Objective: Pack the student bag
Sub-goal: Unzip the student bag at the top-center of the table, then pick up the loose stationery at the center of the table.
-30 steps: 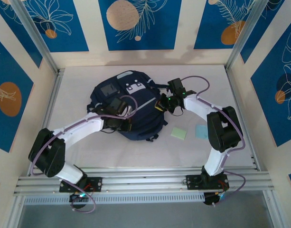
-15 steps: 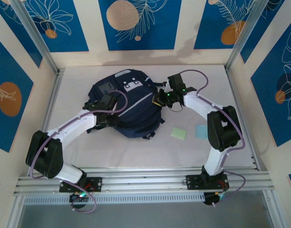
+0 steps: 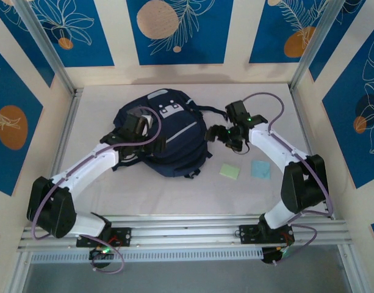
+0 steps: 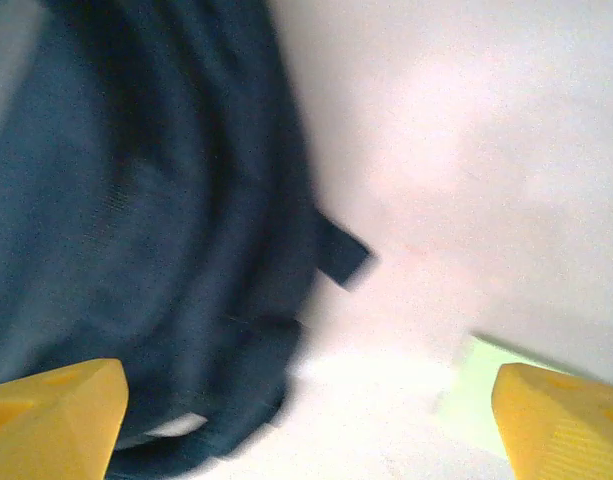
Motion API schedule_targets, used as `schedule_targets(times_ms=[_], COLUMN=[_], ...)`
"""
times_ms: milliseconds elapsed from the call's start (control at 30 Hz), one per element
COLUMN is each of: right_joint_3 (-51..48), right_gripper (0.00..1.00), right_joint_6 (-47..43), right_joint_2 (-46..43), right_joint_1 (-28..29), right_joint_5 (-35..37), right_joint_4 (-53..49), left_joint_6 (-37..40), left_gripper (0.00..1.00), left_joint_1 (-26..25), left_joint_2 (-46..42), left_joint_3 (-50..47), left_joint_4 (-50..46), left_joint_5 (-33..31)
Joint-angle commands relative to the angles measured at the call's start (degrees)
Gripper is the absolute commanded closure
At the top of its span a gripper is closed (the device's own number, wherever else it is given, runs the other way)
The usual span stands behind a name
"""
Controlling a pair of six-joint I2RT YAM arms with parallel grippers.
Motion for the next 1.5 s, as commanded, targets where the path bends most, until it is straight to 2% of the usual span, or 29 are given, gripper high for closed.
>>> schedule_targets(times_ms=[0,267,733,833,1067,1133,1467], right_joint_3=[-4.5,-11.7,-12.7,-13.0,-14.0,-14.0,-10.0], right_gripper=[0.04,0.02,0.04,0.09,0.32,0.34,0.34], right_joint_6=[2.4,7.9,10.8,11.1,10.8,10.6,6.2], right_joint_2=[-2.4,-1.9,6.9,7.8,7.0,6.3,-3.6], right_joint_1=[0.4,2.0,3.0,3.3,3.3,3.0,-1.0], right_joint_5=[8.2,8.2,8.6,8.3,8.4,8.1,6.7], right_joint_4=[-9.5,-6.3,0.2,1.0,1.4,1.4,-2.0], left_joint_6=[-1.4,-2.8,-3.0,-2.7,-1.5,-0.2,15.2], left_gripper=[0.00,0.00,0.00,0.00,0.00,0.00,0.03], left_joint_1=[-0.1,-0.2,-0.2,-0.2,-0.3,-0.5,-6.0], left_joint_2=[2.5,1.1,-0.4,-0.6,-0.4,0.1,8.3], left_joint_3=[2.6,-1.1,-4.5,-4.1,-3.6,-3.0,7.5], left_joint_4=[5.1,10.9,10.5,10.4,9.6,8.9,0.7], left_joint_5=[4.1,7.4,7.9,8.0,7.7,8.1,6.0])
